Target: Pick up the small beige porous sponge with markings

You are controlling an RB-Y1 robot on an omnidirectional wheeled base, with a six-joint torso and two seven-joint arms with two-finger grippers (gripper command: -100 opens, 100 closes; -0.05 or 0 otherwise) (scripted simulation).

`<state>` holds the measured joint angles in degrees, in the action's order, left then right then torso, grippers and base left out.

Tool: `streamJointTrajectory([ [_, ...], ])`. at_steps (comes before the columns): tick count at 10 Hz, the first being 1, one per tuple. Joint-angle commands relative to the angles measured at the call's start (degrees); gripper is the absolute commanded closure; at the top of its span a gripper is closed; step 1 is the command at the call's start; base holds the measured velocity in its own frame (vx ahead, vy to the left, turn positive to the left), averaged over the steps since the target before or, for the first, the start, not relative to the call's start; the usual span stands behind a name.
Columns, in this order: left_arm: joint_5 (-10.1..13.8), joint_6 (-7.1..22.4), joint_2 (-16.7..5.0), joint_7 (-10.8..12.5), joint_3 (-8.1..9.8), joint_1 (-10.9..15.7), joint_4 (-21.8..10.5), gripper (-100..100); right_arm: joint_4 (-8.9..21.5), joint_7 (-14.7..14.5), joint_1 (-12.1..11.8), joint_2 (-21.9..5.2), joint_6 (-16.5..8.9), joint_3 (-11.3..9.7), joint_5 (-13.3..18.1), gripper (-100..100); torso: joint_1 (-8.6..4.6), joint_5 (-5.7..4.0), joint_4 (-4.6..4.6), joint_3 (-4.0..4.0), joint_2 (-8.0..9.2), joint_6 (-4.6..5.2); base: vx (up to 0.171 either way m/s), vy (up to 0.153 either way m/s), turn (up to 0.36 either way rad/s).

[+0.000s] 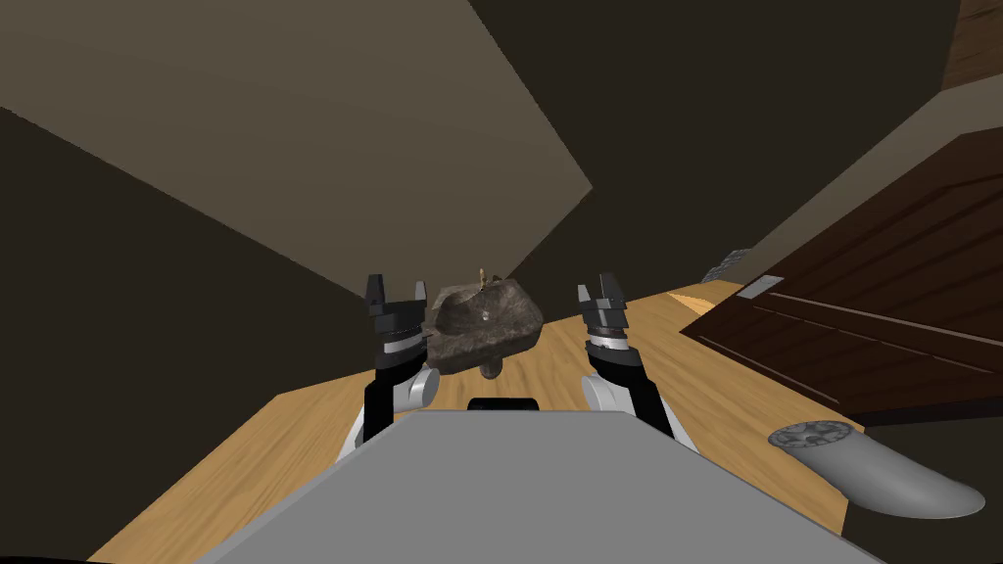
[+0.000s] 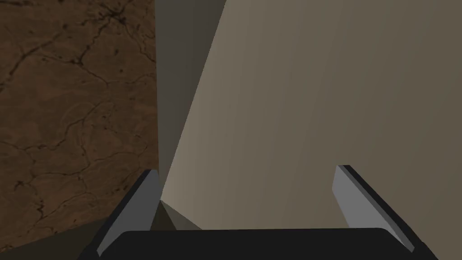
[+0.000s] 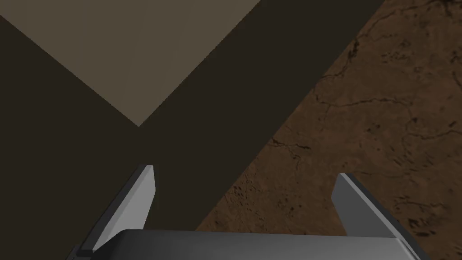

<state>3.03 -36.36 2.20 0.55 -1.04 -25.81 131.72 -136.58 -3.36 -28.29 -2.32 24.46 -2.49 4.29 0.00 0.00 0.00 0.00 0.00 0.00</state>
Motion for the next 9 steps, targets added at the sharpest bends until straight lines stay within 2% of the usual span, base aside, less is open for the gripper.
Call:
streamJointTrajectory([
  [1, 0.3, 2.3, -2.0, -0.3, -0.36, 1.3, -1.1, -100, 0.0, 0.0, 0.0, 0.0, 0.0, 0.0, 0.0, 0, 0.00, 0.00, 0.00, 0.00, 0.00, 0.00, 0.011, 0.025, 0.007],
  [4, 1.0, 6.8, -5.3, -1.0, -1.13, 4.2, -3.8, -100, 0.0, 0.0, 0.0, 0.0, 0.0, 0.0, 0.0, 0, 0.20, 0.05, -0.02, -0.05, -0.09, 0.00, 0.023, 0.054, 0.002],
  [5, 1.0, 7.5, -5.3, -1.0, -1.13, 4.2, -3.8, -100, 0.0, 0.0, 0.0, 0.0, 0.0, 0.0, 0.0, 0, 0.25, 0.06, -0.03, -0.08, -0.14, 0.00, 0.022, 0.051, -0.004],
  [7, 1.4, 11.1, -7.5, -1.7, -1.77, 6.9, -6.3, -100, 0.0, 0.0, 0.0, 0.0, 0.0, 0.0, 0.0, 0, 0.18, 0.04, -0.02, -0.05, -0.09, 0.00, 0.019, 0.050, 0.005],
  [8, 1.4, 12.1, -7.5, -1.7, -1.77, 6.9, -6.3, -100, 0.0, 0.0, 0.0, 0.0, 0.0, 0.0, 0.0, 0, 0.23, 0.05, -0.03, -0.06, -0.11, 0.00, 0.017, 0.041, -0.003],
  [9, 1.7, 13.8, -8.4, -2.0, -2.11, 8.3, -7.7, -100, 0.0, 0.0, 0.0, 0.0, 0.0, 0.0, 0.0, 0, 0.18, 0.05, -0.02, -0.05, -0.09, 0.00, 0.010, 0.044, 0.006],
])
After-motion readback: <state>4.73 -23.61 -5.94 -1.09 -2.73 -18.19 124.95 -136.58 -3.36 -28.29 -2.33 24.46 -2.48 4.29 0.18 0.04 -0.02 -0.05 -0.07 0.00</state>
